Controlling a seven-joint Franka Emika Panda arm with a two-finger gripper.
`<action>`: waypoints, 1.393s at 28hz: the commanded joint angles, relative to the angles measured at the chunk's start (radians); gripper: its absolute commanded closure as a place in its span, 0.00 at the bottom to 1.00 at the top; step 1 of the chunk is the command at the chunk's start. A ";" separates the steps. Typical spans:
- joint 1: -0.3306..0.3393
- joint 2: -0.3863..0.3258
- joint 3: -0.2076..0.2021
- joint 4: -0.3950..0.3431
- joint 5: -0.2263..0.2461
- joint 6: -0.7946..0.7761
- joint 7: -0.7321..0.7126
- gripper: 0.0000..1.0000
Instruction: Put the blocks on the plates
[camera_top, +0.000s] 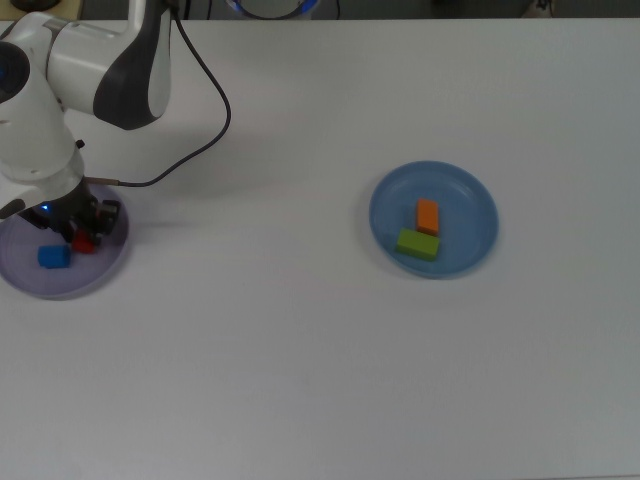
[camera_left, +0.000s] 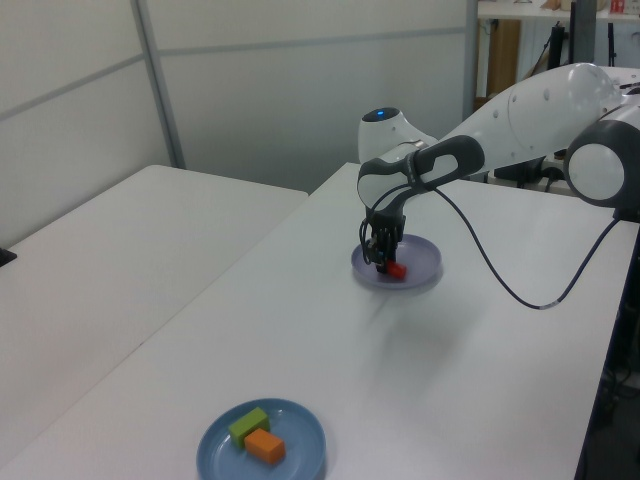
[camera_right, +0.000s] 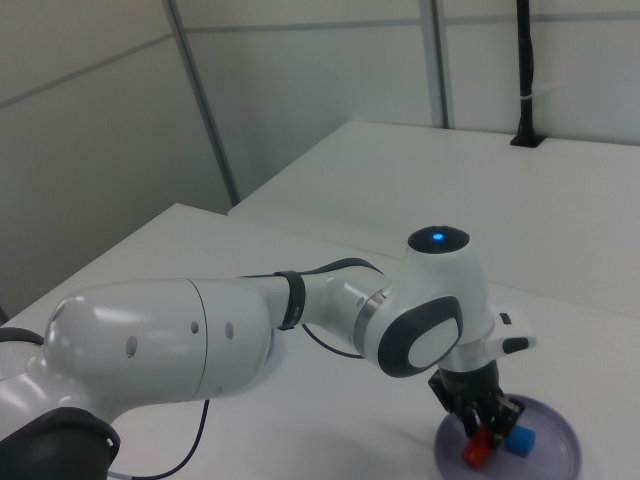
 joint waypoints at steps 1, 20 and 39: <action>0.012 0.006 0.000 0.007 -0.019 0.010 0.012 0.00; 0.227 -0.203 0.009 0.009 -0.023 -0.251 0.332 0.00; 0.319 -0.580 0.014 -0.016 -0.008 -0.613 0.368 0.00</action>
